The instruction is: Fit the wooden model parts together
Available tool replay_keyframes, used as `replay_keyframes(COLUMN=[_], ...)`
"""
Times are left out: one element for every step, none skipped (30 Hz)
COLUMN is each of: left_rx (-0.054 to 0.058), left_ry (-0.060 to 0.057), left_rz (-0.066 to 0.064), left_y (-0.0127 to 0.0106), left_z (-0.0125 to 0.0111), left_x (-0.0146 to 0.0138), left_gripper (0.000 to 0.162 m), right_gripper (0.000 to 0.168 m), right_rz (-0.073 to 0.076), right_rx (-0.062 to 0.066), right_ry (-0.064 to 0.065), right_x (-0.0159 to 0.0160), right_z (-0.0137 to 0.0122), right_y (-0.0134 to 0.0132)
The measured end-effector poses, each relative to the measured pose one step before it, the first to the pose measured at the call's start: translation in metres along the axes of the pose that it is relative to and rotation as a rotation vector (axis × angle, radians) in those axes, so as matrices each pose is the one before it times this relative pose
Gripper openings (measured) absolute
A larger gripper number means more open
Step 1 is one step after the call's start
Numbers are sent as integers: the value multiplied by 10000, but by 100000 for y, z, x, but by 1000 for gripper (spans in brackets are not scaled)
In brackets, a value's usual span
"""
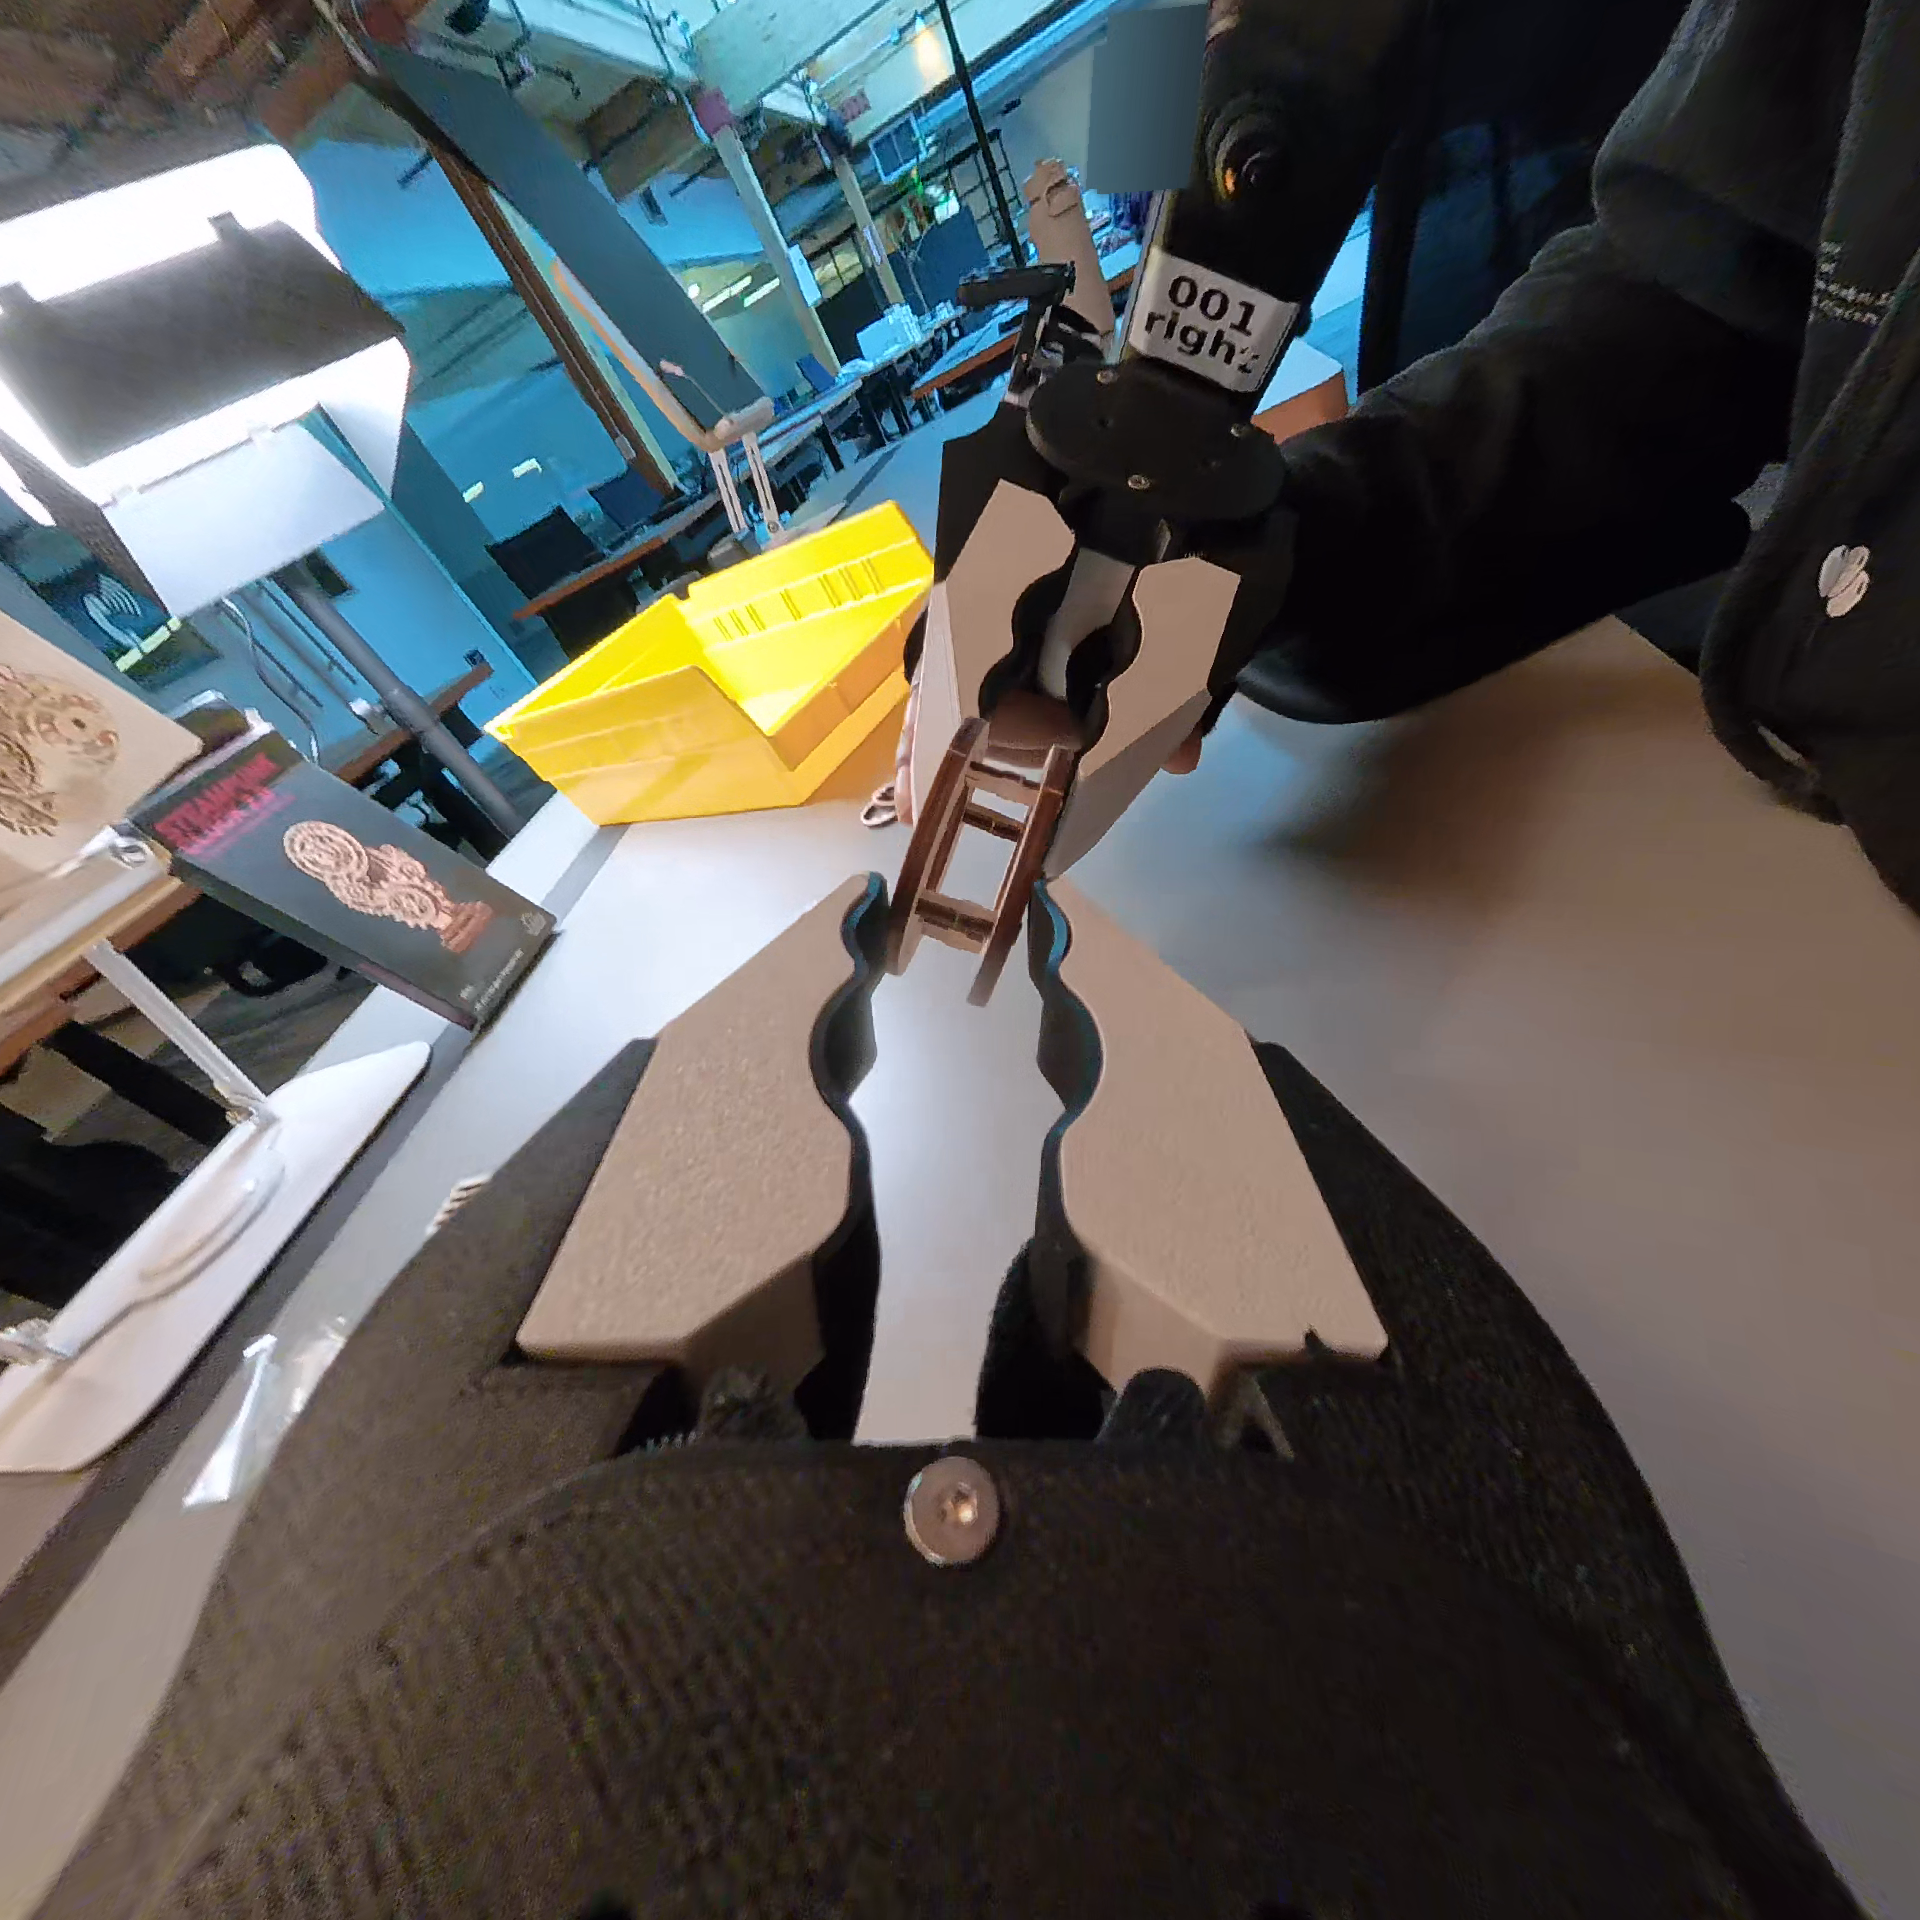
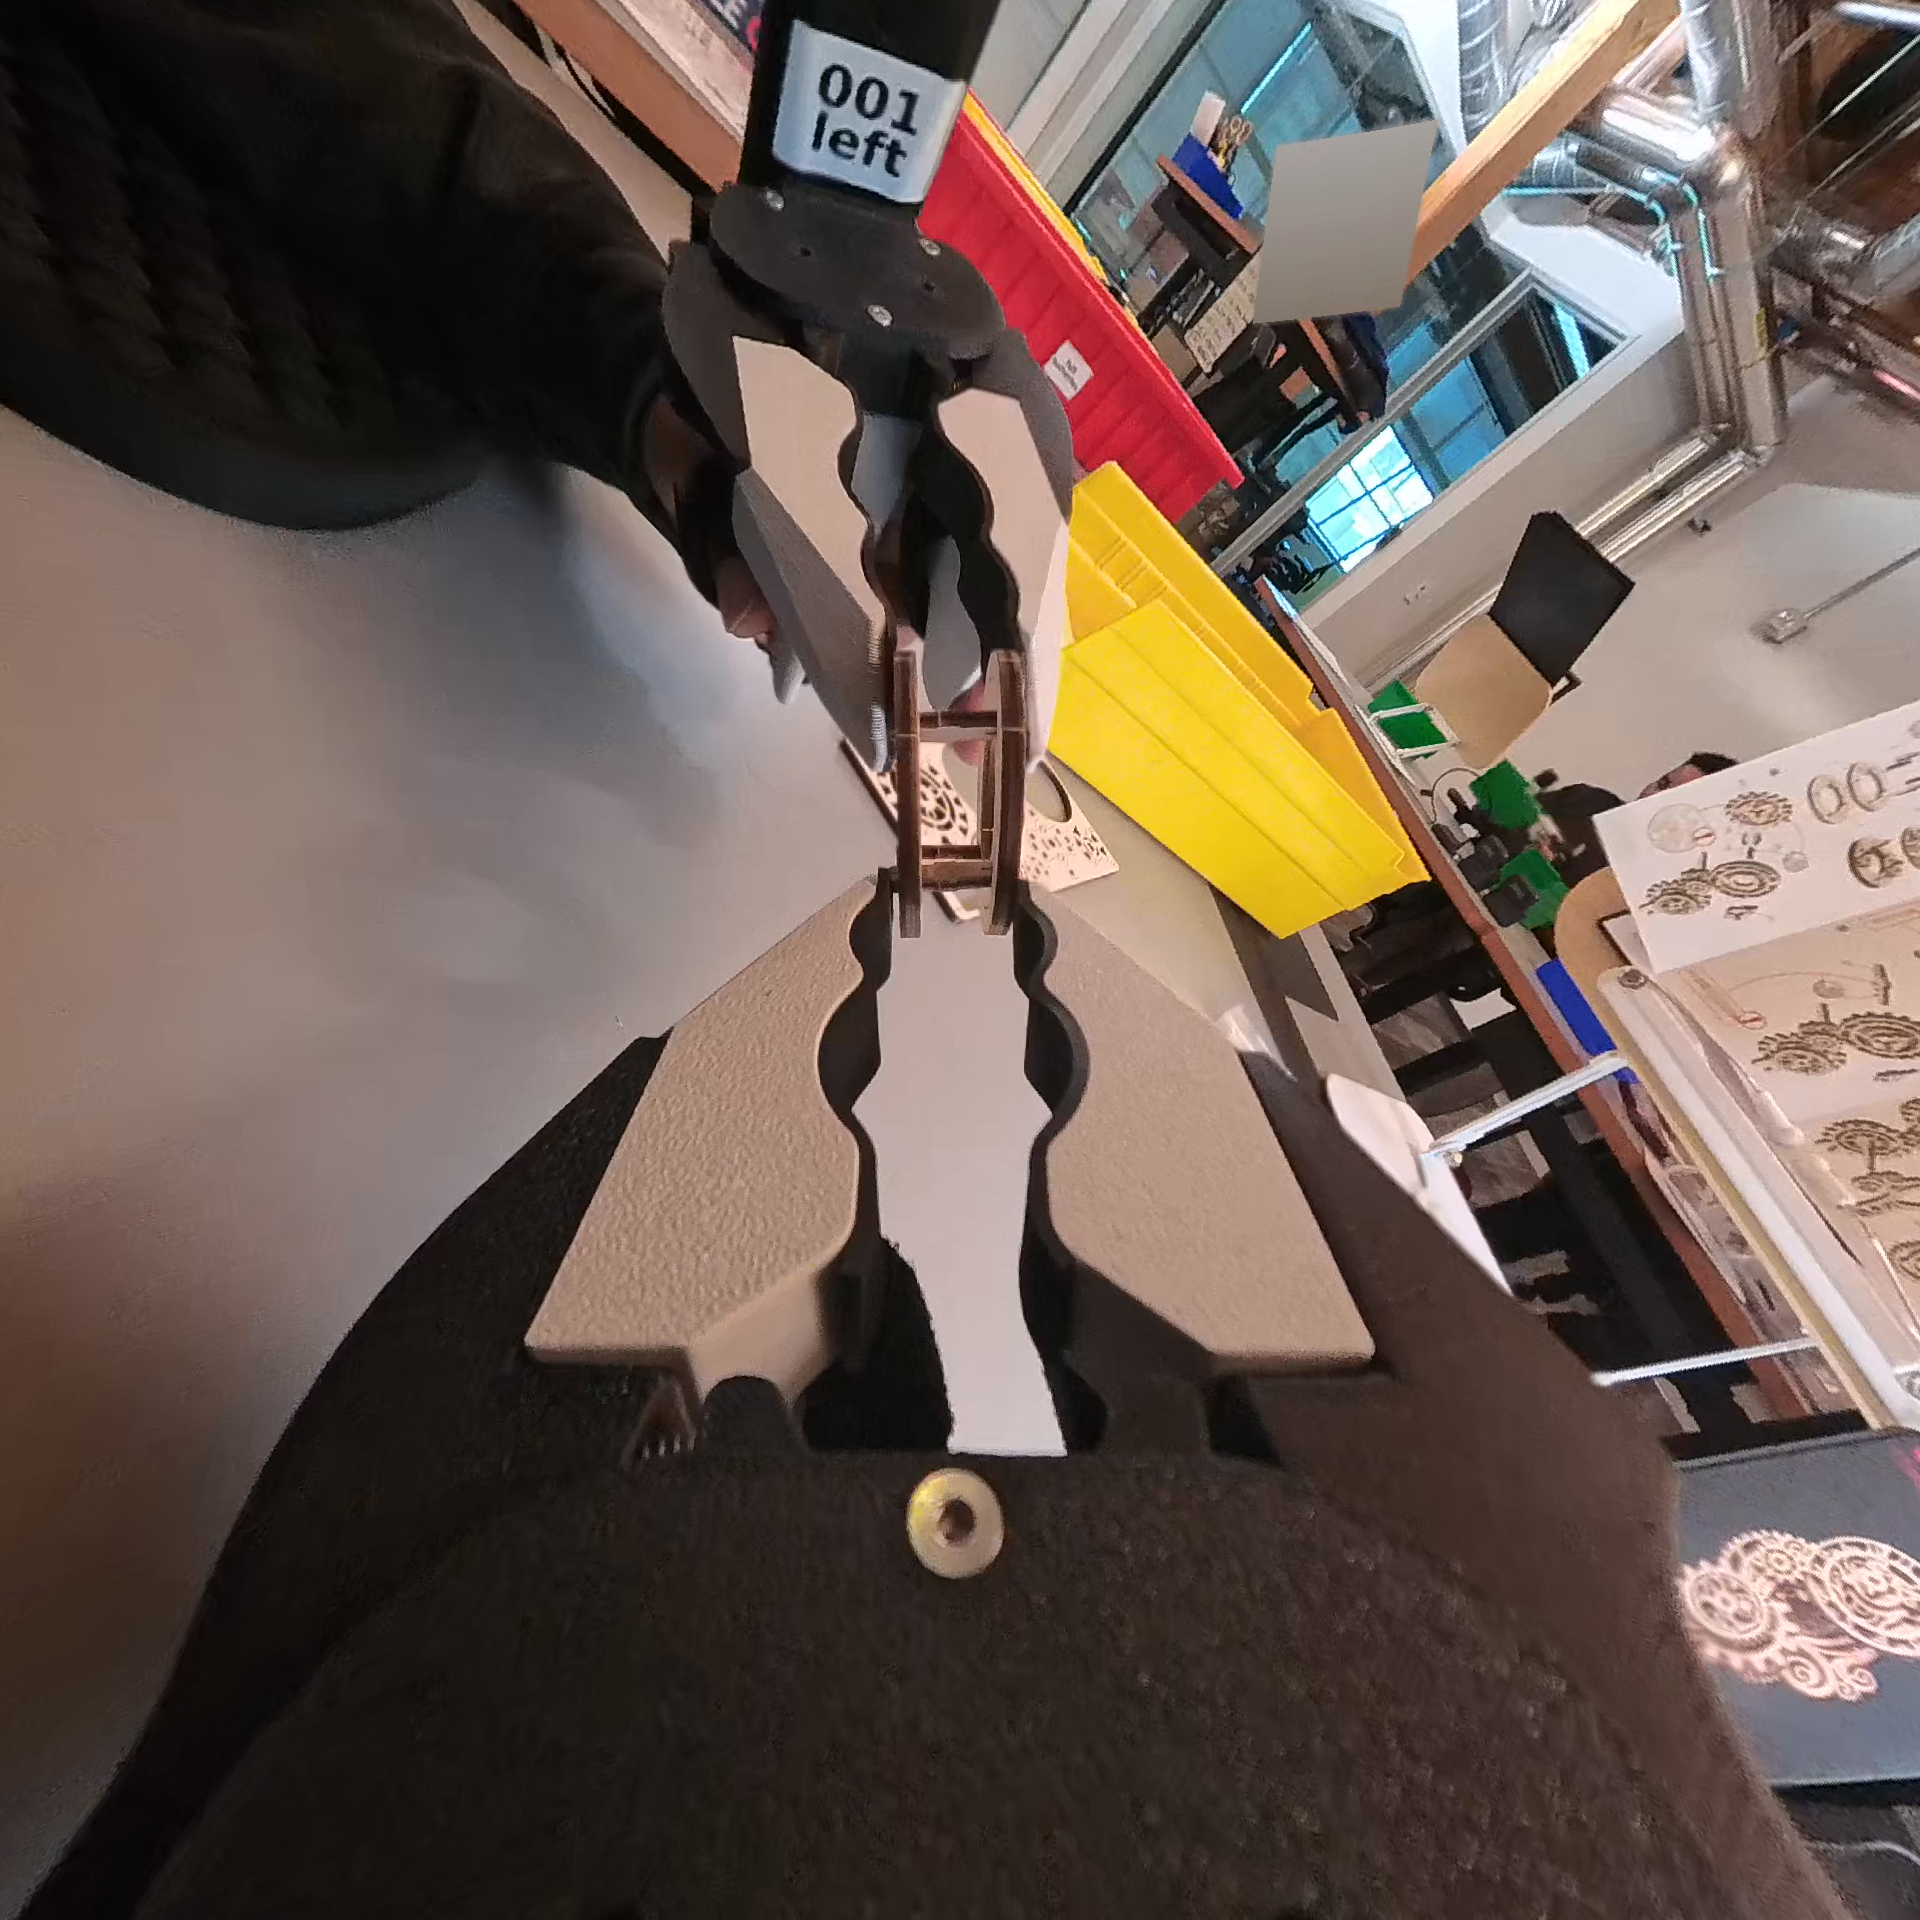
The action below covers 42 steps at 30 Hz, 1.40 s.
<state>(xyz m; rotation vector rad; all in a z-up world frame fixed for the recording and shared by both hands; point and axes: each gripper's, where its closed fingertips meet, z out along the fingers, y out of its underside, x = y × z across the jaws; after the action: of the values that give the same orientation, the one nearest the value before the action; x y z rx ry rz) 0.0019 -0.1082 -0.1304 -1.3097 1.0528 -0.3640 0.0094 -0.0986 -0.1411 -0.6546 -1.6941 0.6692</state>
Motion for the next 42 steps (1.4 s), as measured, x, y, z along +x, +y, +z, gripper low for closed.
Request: replay_keyframes(left_rx=[-103, -33, -44, -117, -132, -84, -53, -4, -18, -93, -139, -136, -169, -249, -307, -258, -161, -117, -133, -137, -90, -45, -56, -69, -58, -54, -73, -71, -50, -58, -61, -63, -76, -70, -74, -87, -82, -63, -61, -49, -30, -13], left_ry=[10, -51, -56, -31, -54, 21, 35, 8, -50, -166, -160, -24, -76, -166, -104, -111, -82, -37, -73, -69, -19, -17, -26, -15, -22, -27, -5, 5, 1, 7, 2, 14, 22, 21, 9, 5, 8, 3, -3, -13, -1, -10], left_rz=[-194, -215, -240, -240, -267, -342, -420, -378, -308, -254, -172, -90, -60, -19, 35, 31, 27, 11, -30, -41, -26, -13, -8, 3, 19, 24, 11, 9, 18, 11, 4, 5, 9, 32, 46, 55, 72, 90, 96, 96, 86, 57], left_y=[273, 194, 262, 385, 398, 279, 198, 119, 128, 197, 244, 261, 310, 421, 500, 375, 208, 156, 181, 194, 127, 70, 74, 94, 76, 63, 102, 95, 64, 77, 78, 86, 105, 87, 96, 115, 115, 79, 76, 50, 40, 10], left_z=[61, 64, 60, 46, 69, 70, 49, -1, -15, 18, 58, 76, 126, 165, 188, 156, 88, 63, 66, 51, 40, 15, 33, 40, 40, 40, 46, 62, 46, 41, 53, 54, 45, 54, 60, 60, 60, 55, 50, 47, 30, 6], left_x=[-67, -131, -129, -152, -211, -150, -173, -236, -296, -430, -371, -98, -102, -209, -98, -92, -49, -15, -92, -120, -33, -25, -28, -5, 9, -16, 26, 28, 28, 28, 11, 43, 52, 68, 64, 75, 89, 95, 89, 81, 85, 47], left_gripper=[26, 26, 27, 28, 29, 31, 33, 34, 35, 35, 35, 35, 34, 33, 32, 31, 30, 30, 30, 29, 29, 29, 29, 29, 29, 29, 29, 29, 29, 29, 29, 29, 29, 29, 29, 29, 29, 28, 28, 28, 28, 28], right_gripper=[20, 20, 20, 20, 20, 20, 20, 20, 20, 20, 20, 20, 20, 20, 20, 20, 20, 20, 20, 20, 20, 21, 21, 22, 23, 25, 27, 30, 32, 33, 33, 35, 36, 37, 39, 40, 41, 41, 43, 43, 44, 46], right_rz=[58, 70, 15, 3, -6, -82, -165, -236, -229, -156, -281, -499, -417, -225, -230, -295, -161, -85, -21, 82, 102, 70, 75, 154, 264, 285, 192, 159, 205, 308, 406, 396, 358, 349, 292, 237, 191, 167, 150, 122, 125, 183], right_rx=[-76, -114, -165, -172, -183, -292, -391, -403, -450, -675, -778, -595, -547, -585, -407, -239, -215, -8, 120, 82, 62, 6, 100, 237, 318, 300, 193, 185, 233, 299, 308, 233, 219, 200, 179, 161, 133, 86, 72, 97, 94, 94], right_ry=[1, 27, 1, 29, 78, 72, 139, 146, 53, -2, 90, 124, -24, -155, 17, 40, 20, -7, -93, -92, -75, -53, -114, -249, -261, -208, -188, -125, -183, -265, -274, -265, -265, -219, -230, -188, -146, -132, -103, -57, -46, -43], right_x=[44, 88, 1, 31, 109, 83, 167, 147, 36, -22, 37, -24, -245, -422, -198, -131, -56, -43, -166, -151, -130, -106, -195, -352, -322, -175, -135, -51, -156, -260, -235, -204, -199, -103, -150, -119, -99, -118, -92, -23, 15, 89], right_z=[83, 103, 126, 130, 110, 118, 147, 135, 185, 300, 355, 303, 313, 358, 295, 150, 80, -40, -107, -86, -45, -26, -67, -125, -178, -182, -173, -140, -144, -136, -104, -56, -52, -58, -65, -50, -17, -7, 12, -18, -52, -61], right_y=[227, 268, 336, 362, 353, 505, 672, 728, 816, 1166, 1296, 984, 814, 791, 508, 222, 144, -159, -336, -289, -219, -110, -193, -371, -484, -479, -338, -303, -327, -388, -330, -166, -129, -134, -161, -175, -160, -121, -114, -138, -128, -102])
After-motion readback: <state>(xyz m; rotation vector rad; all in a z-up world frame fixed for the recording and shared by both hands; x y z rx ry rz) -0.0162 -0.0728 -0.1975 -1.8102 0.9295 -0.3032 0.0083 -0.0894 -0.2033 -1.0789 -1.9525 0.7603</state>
